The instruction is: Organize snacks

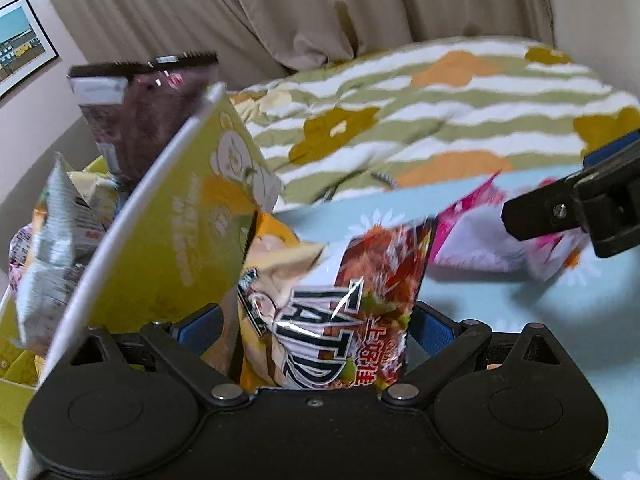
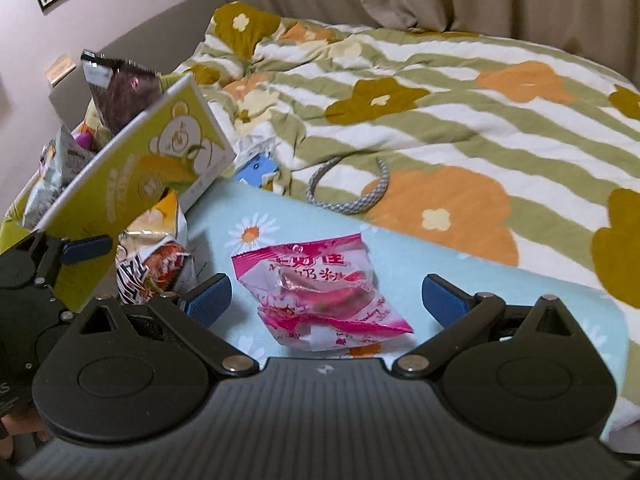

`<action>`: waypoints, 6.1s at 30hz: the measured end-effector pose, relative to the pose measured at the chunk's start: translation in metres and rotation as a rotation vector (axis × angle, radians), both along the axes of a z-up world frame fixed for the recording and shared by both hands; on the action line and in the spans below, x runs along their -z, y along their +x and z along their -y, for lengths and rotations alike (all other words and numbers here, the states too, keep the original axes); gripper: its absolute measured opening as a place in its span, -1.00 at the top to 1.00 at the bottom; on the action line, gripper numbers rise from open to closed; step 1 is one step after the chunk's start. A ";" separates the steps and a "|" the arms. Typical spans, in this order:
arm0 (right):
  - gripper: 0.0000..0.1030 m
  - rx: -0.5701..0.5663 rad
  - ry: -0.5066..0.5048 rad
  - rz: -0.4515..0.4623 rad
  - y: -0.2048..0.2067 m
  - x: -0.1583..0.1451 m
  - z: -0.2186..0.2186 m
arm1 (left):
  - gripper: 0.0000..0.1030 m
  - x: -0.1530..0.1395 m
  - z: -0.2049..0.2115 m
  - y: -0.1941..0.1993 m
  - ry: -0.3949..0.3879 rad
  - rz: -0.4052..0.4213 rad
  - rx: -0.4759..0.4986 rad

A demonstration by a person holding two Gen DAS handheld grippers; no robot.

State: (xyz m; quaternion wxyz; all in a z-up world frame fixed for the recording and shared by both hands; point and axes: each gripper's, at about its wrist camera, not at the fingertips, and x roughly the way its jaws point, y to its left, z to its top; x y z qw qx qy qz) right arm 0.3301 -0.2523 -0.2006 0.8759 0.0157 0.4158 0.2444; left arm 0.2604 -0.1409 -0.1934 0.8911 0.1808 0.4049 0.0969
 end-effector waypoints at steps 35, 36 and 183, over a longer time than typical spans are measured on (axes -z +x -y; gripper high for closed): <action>-0.42 -0.068 -0.075 0.031 0.002 0.034 -0.029 | -0.47 -0.013 -0.008 -0.028 -0.123 -0.025 0.023; -0.38 -0.064 -0.070 0.029 0.000 0.032 -0.028 | -0.47 -0.016 -0.007 -0.031 -0.121 -0.020 0.027; -1.00 0.637 -0.195 0.175 -0.319 -0.165 -0.155 | -1.00 -0.207 -0.193 -0.247 -0.330 0.265 0.205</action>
